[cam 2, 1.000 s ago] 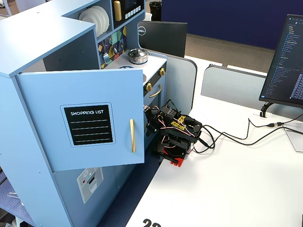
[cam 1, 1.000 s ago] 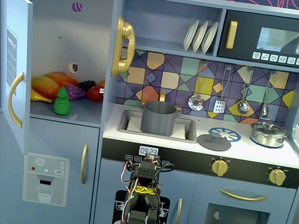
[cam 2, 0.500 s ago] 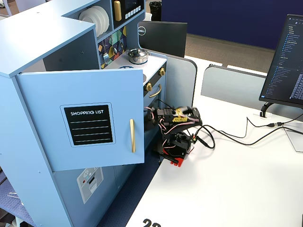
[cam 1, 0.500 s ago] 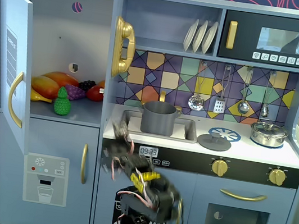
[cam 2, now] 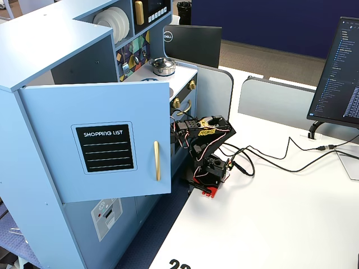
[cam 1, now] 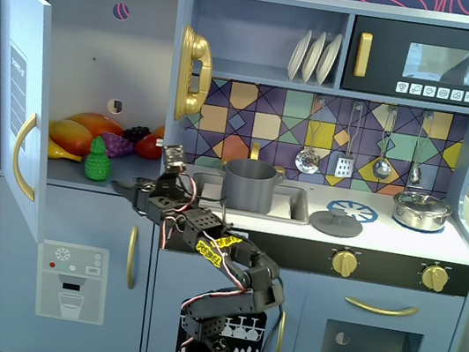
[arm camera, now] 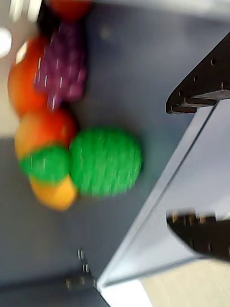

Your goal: Pick up the green pineapple from the left cabinet and place it in the gray recipient

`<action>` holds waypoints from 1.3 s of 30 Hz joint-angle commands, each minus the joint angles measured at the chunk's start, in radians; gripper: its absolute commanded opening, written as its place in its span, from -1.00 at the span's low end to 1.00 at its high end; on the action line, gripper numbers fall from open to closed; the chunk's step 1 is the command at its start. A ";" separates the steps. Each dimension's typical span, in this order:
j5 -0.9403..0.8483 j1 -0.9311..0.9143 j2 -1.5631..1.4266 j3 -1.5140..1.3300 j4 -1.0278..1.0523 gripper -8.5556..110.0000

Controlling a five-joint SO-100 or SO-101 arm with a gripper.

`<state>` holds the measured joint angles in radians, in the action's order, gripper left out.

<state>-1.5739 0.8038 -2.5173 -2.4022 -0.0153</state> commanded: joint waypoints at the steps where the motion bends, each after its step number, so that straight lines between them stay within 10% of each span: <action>1: 0.008 -0.005 0.072 0.110 -0.081 -0.43; 39: 0.035 -0.032 0.758 0.676 -0.202 -0.31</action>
<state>-1.5294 0.7578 -1.7733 -1.8438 -0.2025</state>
